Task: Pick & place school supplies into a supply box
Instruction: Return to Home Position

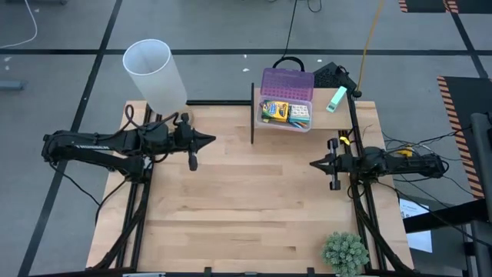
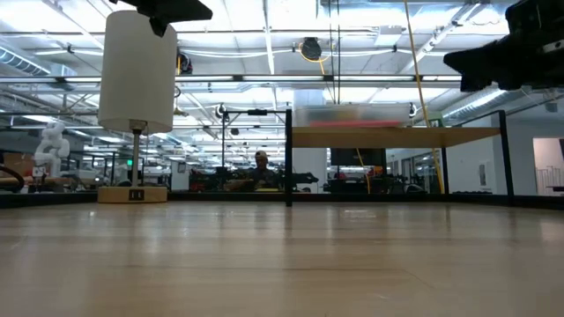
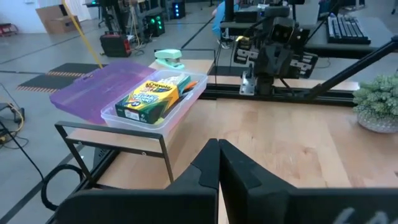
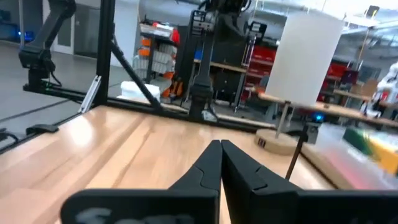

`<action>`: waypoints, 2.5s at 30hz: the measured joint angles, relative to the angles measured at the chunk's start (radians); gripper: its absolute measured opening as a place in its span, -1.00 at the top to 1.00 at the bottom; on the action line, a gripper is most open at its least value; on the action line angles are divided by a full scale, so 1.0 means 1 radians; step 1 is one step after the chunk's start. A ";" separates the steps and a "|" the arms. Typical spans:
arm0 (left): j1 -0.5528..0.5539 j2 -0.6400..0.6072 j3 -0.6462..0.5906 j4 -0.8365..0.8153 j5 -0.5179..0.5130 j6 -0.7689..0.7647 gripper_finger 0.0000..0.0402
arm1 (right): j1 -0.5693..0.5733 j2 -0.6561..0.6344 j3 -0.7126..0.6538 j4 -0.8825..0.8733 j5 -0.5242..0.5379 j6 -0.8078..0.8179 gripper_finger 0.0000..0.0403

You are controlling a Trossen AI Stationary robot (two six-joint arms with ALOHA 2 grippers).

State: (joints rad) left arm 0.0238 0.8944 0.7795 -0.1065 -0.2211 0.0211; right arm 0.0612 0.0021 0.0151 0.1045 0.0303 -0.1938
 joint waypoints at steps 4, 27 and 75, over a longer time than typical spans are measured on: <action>0.000 -0.010 0.000 -0.008 0.000 0.001 0.99 | 0.000 0.000 0.000 -0.059 -0.004 0.063 1.00; 0.021 -0.371 -0.308 0.123 0.149 -0.072 1.00 | -0.002 0.009 0.000 -0.069 0.020 0.051 1.00; 0.021 -0.888 -0.769 0.141 0.280 -0.076 1.00 | -0.002 0.010 -0.001 -0.068 0.020 0.051 1.00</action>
State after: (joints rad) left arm 0.0444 0.0066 0.0101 0.0349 0.0592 -0.0554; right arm 0.0589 0.0116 0.0143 0.0370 0.0505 -0.1429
